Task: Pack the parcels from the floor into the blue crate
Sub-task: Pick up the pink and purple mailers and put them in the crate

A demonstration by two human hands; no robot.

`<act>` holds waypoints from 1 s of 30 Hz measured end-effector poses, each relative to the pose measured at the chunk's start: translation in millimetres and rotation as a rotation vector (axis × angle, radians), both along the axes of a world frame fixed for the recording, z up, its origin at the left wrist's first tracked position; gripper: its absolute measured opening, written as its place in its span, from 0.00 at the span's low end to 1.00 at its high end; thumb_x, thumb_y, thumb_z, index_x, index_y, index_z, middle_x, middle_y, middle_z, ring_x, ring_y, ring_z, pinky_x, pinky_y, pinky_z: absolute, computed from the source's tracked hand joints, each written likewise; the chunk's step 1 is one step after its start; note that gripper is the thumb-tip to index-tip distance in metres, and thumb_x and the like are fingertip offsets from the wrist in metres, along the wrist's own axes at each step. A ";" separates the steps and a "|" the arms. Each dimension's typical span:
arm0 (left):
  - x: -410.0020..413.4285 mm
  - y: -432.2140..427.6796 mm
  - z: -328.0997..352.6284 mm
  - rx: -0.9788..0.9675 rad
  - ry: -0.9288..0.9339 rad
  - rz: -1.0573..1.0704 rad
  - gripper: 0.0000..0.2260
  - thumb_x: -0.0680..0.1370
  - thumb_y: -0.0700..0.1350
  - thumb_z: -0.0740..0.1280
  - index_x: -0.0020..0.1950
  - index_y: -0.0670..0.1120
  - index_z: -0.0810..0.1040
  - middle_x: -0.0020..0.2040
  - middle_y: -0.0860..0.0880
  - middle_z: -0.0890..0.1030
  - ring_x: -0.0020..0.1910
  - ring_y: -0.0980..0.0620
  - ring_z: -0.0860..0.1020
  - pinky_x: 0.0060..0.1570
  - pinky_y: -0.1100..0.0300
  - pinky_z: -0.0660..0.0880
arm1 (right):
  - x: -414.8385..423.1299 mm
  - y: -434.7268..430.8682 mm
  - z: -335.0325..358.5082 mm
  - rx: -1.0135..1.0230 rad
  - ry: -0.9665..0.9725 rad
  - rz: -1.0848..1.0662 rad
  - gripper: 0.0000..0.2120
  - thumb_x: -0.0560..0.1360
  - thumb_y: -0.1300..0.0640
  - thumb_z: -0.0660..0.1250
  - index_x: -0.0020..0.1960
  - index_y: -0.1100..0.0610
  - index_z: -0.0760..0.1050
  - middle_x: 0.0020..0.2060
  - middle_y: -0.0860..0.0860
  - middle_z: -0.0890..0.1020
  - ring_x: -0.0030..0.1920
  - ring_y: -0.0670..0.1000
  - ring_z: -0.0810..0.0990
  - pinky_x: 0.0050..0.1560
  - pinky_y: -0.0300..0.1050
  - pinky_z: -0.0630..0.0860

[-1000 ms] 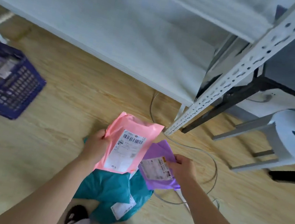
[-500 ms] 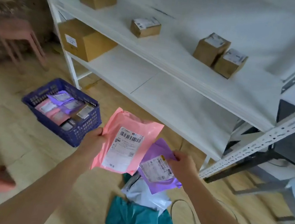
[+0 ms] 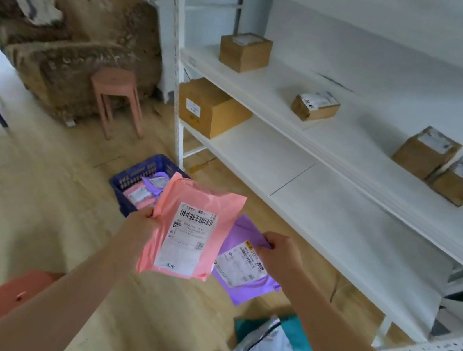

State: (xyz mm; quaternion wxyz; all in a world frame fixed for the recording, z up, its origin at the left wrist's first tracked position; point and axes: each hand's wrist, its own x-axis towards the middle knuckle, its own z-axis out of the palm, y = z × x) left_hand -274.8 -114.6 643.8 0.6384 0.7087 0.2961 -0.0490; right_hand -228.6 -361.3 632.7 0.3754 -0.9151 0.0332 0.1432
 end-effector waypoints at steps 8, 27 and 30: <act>98.4 88.8 -10.1 -0.018 0.054 0.092 0.13 0.75 0.28 0.54 0.40 0.41 0.74 0.39 0.43 0.77 0.43 0.41 0.76 0.47 0.48 0.75 | 114.2 98.5 -24.3 0.025 0.058 0.045 0.13 0.74 0.64 0.61 0.31 0.55 0.72 0.28 0.50 0.71 0.34 0.51 0.68 0.30 0.40 0.61; 423.6 262.8 -35.7 -0.056 0.162 0.145 0.14 0.75 0.28 0.54 0.47 0.41 0.76 0.38 0.45 0.76 0.36 0.47 0.74 0.37 0.58 0.71 | 408.5 273.5 -40.7 -0.041 0.112 -0.045 0.10 0.76 0.61 0.60 0.39 0.65 0.73 0.31 0.55 0.70 0.34 0.52 0.66 0.31 0.43 0.61; 470.9 294.4 -56.3 -0.069 0.180 0.105 0.10 0.76 0.30 0.56 0.48 0.41 0.74 0.37 0.47 0.74 0.35 0.49 0.73 0.35 0.59 0.71 | 433.9 294.6 -59.7 -0.020 0.150 -0.122 0.09 0.75 0.64 0.59 0.47 0.68 0.77 0.33 0.55 0.71 0.36 0.51 0.67 0.32 0.42 0.61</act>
